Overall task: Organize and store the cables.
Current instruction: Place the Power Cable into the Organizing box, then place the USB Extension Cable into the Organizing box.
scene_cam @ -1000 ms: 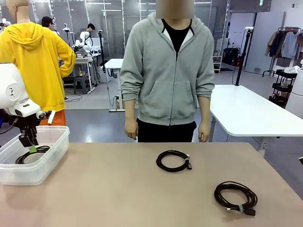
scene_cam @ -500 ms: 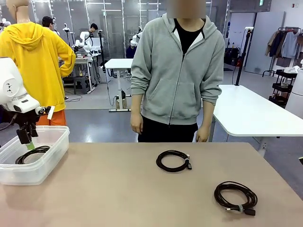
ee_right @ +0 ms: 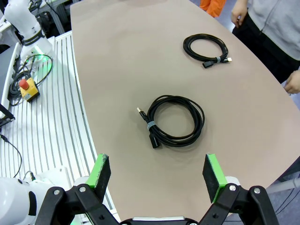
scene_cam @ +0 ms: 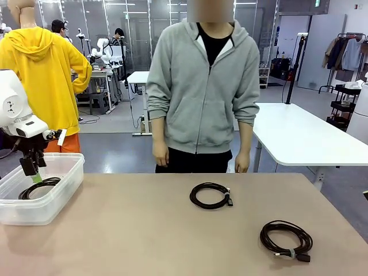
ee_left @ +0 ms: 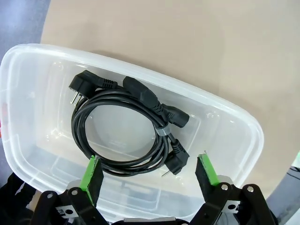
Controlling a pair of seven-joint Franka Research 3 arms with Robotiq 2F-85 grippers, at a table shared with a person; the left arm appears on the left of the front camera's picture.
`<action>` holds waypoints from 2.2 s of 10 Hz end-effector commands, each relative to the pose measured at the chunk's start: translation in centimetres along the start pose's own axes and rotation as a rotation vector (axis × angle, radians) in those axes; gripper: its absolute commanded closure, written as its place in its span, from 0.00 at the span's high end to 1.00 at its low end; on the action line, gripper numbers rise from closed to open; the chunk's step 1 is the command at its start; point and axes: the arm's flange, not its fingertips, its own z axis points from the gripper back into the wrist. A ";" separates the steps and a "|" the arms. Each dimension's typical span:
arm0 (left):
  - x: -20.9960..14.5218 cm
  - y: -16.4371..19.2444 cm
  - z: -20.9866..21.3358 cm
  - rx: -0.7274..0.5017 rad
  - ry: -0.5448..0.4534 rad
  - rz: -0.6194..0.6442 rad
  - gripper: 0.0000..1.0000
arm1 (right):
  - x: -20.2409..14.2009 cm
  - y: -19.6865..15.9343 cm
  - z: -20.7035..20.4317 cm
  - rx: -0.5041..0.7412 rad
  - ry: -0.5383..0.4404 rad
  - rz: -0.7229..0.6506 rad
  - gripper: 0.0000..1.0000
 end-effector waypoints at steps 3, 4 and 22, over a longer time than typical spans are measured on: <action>-0.1 0.3 0.0 0.003 0.000 0.005 1.00 | 0.2 -0.1 0.1 0.000 -0.013 0.007 1.00; -0.1 0.3 0.0 0.003 0.000 0.005 1.00 | 0.2 -0.1 0.1 0.000 -0.013 0.007 1.00; -1.5 -13.8 5.8 0.011 -0.304 0.074 1.00 | 0.0 0.0 0.0 0.001 0.000 0.000 1.00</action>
